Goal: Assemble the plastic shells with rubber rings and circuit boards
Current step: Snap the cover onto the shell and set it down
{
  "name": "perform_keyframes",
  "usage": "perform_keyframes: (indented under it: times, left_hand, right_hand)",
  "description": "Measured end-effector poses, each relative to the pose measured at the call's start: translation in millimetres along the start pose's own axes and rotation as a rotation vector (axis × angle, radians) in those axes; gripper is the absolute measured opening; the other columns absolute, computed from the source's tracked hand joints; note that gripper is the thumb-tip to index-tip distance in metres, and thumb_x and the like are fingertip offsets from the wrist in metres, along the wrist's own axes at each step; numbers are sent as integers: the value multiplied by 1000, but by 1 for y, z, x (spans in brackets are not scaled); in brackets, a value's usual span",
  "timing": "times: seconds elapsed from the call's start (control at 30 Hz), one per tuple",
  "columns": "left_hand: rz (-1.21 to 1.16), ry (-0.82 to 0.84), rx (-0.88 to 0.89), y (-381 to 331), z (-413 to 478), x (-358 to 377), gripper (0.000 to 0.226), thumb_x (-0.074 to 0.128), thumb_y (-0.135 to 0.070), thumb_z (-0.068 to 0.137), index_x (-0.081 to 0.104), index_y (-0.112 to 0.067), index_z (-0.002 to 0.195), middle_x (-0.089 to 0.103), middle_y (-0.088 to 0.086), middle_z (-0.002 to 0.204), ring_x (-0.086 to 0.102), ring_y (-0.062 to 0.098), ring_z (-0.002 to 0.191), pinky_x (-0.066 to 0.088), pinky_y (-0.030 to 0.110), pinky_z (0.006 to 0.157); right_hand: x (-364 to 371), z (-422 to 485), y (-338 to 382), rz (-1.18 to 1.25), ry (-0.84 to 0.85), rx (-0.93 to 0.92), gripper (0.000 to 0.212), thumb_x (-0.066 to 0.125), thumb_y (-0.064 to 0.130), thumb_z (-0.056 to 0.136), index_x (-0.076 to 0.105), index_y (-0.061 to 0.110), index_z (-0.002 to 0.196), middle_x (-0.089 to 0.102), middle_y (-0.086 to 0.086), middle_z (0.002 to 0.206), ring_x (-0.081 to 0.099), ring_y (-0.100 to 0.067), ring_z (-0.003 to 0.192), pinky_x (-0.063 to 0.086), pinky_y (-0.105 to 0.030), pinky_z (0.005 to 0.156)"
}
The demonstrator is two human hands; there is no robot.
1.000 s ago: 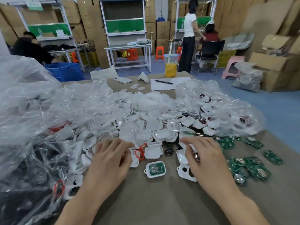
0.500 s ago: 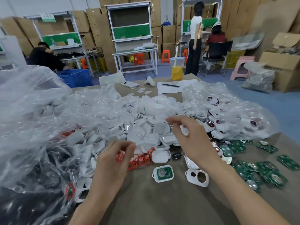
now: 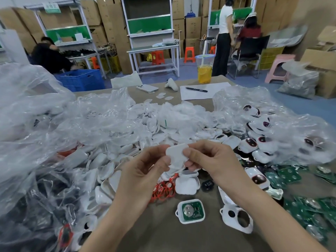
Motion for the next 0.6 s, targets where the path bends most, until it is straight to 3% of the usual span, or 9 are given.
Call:
perform_keyframes:
  times: [0.07,0.17,0.33,0.5,0.6]
  left_hand:
    - [-9,-19,-15,0,0,1,14,72,-17,86,77,-24,97,78,-5,87,71,3,77,48,7,62]
    - [-4,-61,-15,1,2,0,17,74,-30,80,78,-26,96,77,-6,83,70,0,77,47,7,61]
    - [21,-77,-17,4,1,0,11,73,-38,79,76,-36,90,75,-6,77,68,0,72,47,8,59]
    - [16,-64,4,2,-1,0,8,73,-36,80,76,-31,85,74,-11,75,67,-3,70,46,7,59]
    - [25,-65,27,1,-2,-1,5,73,-31,84,76,-28,87,75,-10,79,69,-1,73,48,8,63]
  right_hand:
    - [0,0,-1,-3,-10,14,22,80,32,69,77,14,81,74,-9,68,68,-12,58,52,-15,57]
    - [1,0,-1,-19,-11,20,15,80,32,72,76,18,71,72,-8,65,66,-11,55,51,-14,55]
    - [2,-1,-1,-33,10,14,23,79,29,75,74,9,84,71,-8,65,65,-10,54,51,-15,55]
    - [1,-5,2,-135,69,-40,27,76,36,77,75,27,101,74,-5,77,70,-16,65,55,-21,62]
    - [1,-6,2,-164,89,-51,20,76,39,76,74,32,94,75,-4,78,73,-18,69,54,-20,62]
Point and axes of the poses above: each hand's wrist, its own z-axis towards the middle knuckle, its own x-axis out of the palm, y = z × x, the point moved 1 cm from there along z, towards the middle knuckle
